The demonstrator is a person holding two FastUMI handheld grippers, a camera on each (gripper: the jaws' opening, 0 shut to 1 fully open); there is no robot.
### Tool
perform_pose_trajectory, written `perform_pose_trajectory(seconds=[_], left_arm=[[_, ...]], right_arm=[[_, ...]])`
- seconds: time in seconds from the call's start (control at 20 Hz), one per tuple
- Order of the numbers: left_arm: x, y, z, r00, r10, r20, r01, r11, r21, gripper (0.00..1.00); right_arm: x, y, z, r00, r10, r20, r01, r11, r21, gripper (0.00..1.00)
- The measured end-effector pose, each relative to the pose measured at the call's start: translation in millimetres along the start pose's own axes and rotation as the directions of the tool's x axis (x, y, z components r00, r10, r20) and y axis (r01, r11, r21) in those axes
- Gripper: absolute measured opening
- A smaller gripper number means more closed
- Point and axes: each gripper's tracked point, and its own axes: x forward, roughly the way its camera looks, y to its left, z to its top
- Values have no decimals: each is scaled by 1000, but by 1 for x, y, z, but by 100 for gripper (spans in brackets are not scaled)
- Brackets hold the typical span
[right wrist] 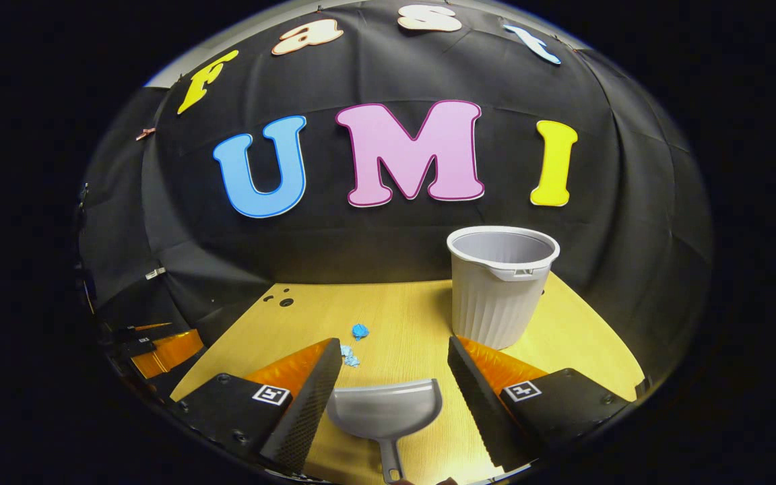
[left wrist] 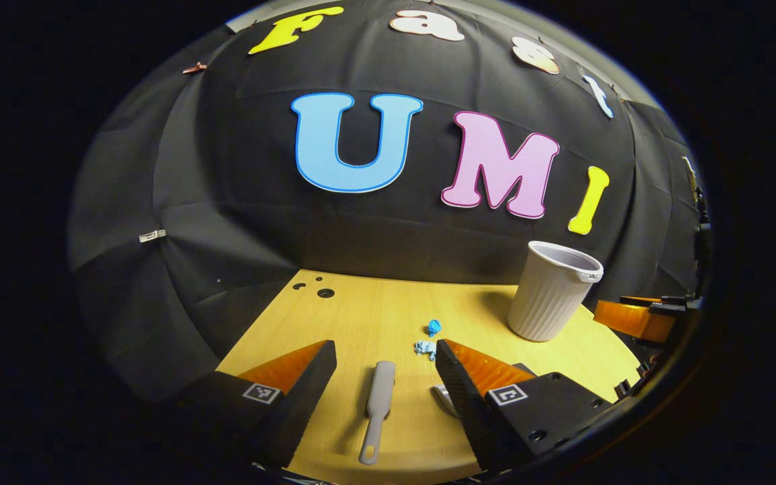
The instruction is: Pick up the small broom and dustpan from the desktop, sweep the trash into the dustpan with the broom, and then empty the trash into the garbage bin.
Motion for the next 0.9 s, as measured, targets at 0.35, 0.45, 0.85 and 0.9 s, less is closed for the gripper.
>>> perform_pose_trajectory(seconds=[0.35,0.45,0.85,0.9], left_arm=[[15,-5,-22,996,-33,-83,36,998,42,96],[20,0,-32,993,-19,-120,24,999,34,96],[54,6,-98,947,-46,-317,69,996,63,96],[57,7,-107,940,-46,-338,73,995,69,96]], right_arm=[[1,0,-12,999,-5,-47,5,1000,13,99],[6,0,-11,998,-1,-57,2,1000,20,99],[12,-1,-11,997,-24,-74,24,1000,-1,99],[9,0,-15,996,-26,-86,26,1000,0,99]])
